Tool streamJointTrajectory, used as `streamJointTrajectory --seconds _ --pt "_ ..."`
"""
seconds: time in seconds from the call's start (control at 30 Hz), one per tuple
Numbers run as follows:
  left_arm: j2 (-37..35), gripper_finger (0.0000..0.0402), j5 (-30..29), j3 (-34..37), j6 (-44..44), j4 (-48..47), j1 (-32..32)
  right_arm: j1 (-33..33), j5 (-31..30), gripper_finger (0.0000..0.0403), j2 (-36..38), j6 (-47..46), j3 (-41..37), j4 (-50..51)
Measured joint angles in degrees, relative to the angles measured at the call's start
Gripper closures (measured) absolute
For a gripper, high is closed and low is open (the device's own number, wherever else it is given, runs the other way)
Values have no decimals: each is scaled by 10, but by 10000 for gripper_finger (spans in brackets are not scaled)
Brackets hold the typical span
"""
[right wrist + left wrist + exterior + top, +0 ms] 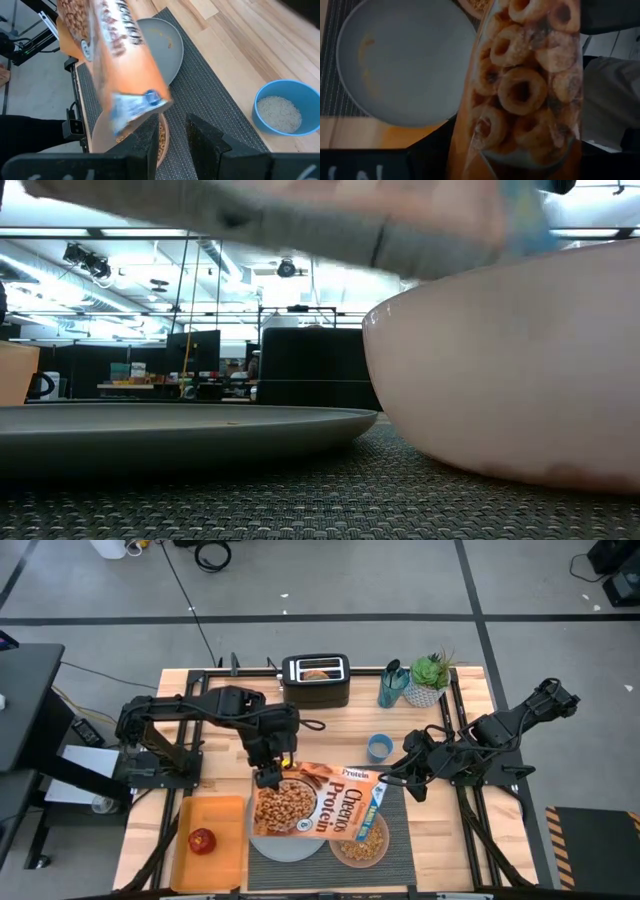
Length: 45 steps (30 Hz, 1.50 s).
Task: Arrange a breakfast setting
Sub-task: Pour the cereal into the orange bowl
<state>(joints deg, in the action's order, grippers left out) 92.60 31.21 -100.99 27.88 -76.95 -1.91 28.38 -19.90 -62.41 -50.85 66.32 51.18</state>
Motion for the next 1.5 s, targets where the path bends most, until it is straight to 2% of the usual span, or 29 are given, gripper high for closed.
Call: streamJointTrajectory --seconds 0.43,1.2,1.5 --pt "0 221 0 0 -6 5 -2 0 0 299 0 0 0 0" --pt "-14 221 -92 0 -180 -5 -29 0 -17 299 0 0 0 14" --pt "-59 221 -100 52 -209 47 -28 0 -61 299 16 -1 0 7"
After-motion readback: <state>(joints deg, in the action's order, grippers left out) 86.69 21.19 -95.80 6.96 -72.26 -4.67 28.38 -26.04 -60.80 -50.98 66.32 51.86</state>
